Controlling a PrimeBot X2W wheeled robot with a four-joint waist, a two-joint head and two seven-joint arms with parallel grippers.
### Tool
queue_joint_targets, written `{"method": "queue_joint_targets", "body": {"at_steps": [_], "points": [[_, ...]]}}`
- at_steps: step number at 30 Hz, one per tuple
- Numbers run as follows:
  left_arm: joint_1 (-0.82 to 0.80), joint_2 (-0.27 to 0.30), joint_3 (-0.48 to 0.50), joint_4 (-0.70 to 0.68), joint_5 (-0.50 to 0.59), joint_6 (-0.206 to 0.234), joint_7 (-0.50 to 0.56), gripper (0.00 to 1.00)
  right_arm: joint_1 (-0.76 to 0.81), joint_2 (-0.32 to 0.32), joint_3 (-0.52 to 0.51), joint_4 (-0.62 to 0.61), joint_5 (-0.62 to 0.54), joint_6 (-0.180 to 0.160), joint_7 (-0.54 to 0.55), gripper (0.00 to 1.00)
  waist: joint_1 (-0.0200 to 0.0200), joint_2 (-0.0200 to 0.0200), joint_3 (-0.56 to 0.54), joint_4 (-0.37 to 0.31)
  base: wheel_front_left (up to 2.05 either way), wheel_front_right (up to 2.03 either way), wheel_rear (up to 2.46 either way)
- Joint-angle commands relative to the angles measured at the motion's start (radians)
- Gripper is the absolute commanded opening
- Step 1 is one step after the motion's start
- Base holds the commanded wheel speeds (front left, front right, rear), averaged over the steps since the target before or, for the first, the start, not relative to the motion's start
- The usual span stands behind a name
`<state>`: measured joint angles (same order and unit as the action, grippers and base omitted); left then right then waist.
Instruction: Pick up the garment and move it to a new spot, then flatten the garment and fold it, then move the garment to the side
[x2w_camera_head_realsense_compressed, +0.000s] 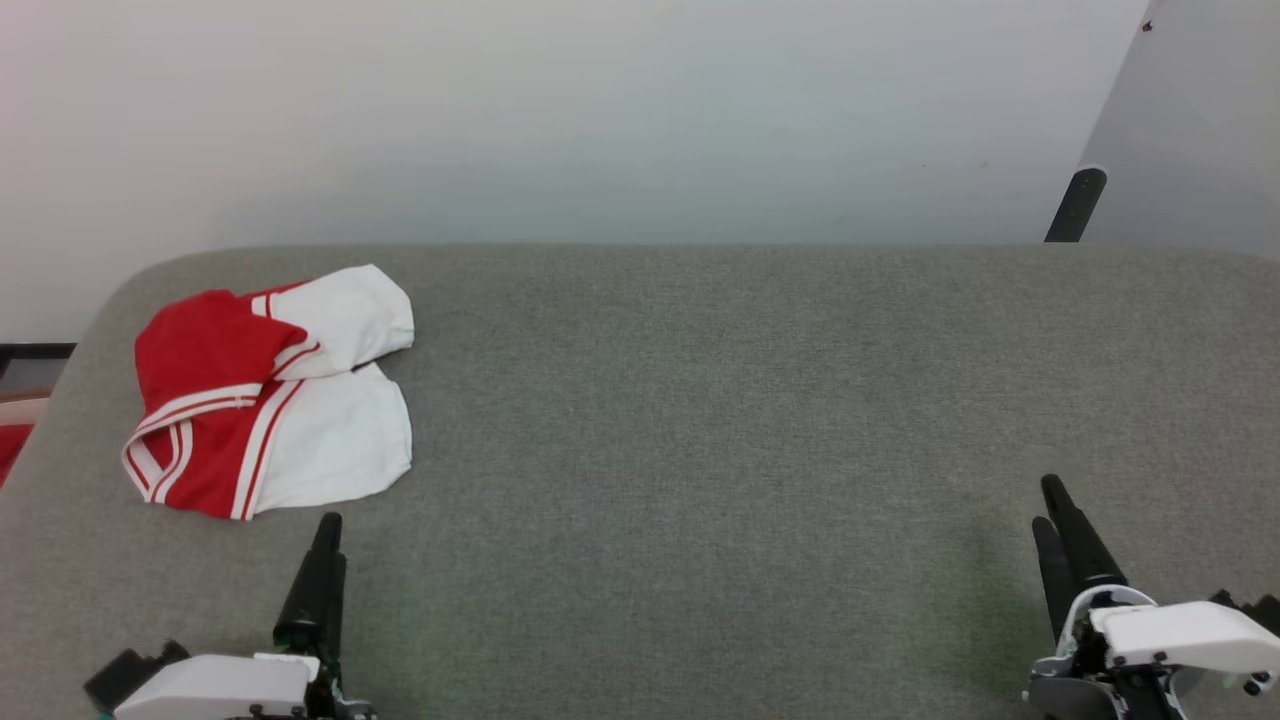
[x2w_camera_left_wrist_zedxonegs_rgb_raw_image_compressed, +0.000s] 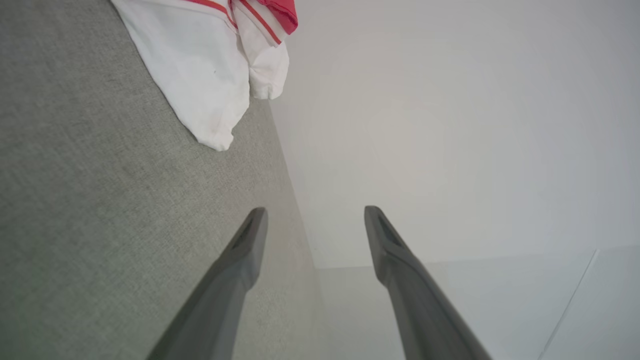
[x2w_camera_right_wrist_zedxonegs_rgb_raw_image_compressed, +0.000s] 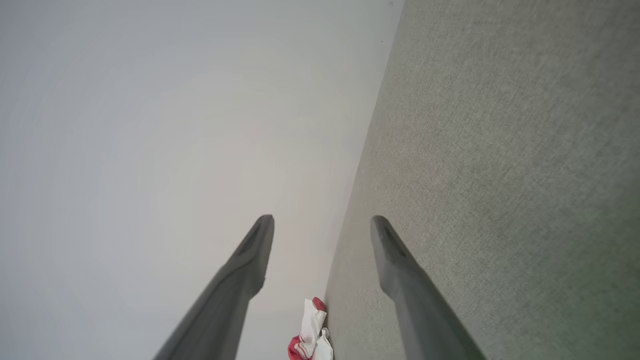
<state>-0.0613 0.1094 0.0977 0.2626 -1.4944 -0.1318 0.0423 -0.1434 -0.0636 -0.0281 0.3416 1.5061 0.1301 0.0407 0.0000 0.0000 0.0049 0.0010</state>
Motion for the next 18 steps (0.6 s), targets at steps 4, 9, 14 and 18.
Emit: {"method": "queue_joint_targets", "body": {"at_steps": [4,9,14,18], "points": [[-0.024,0.031,-0.013,-0.02,0.071,0.0,-0.023,1.0,-0.053,-0.011,0.019,0.006,-0.085,0.0,-0.022,1.0,0.0,0.0,0.001,0.001,0.0,0.0,0.0],[-0.023,0.052,-0.02,-0.025,0.196,0.004,-0.044,1.0,-0.07,-0.015,0.035,0.013,-0.215,0.0,-0.043,1.0,0.0,0.0,0.003,0.002,0.0,0.0,0.0],[-0.021,0.057,-0.023,-0.029,0.318,0.009,-0.064,1.0,-0.086,-0.015,0.052,0.023,-0.345,0.0,-0.063,1.0,0.0,0.0,0.004,0.001,0.0,0.0,0.0],[-0.021,0.062,-0.018,-0.031,0.401,0.009,-0.08,1.0,-0.098,-0.016,0.061,0.031,-0.442,0.0,-0.078,1.0,0.0,0.0,0.006,0.002,0.0,0.0,0.0]]}}
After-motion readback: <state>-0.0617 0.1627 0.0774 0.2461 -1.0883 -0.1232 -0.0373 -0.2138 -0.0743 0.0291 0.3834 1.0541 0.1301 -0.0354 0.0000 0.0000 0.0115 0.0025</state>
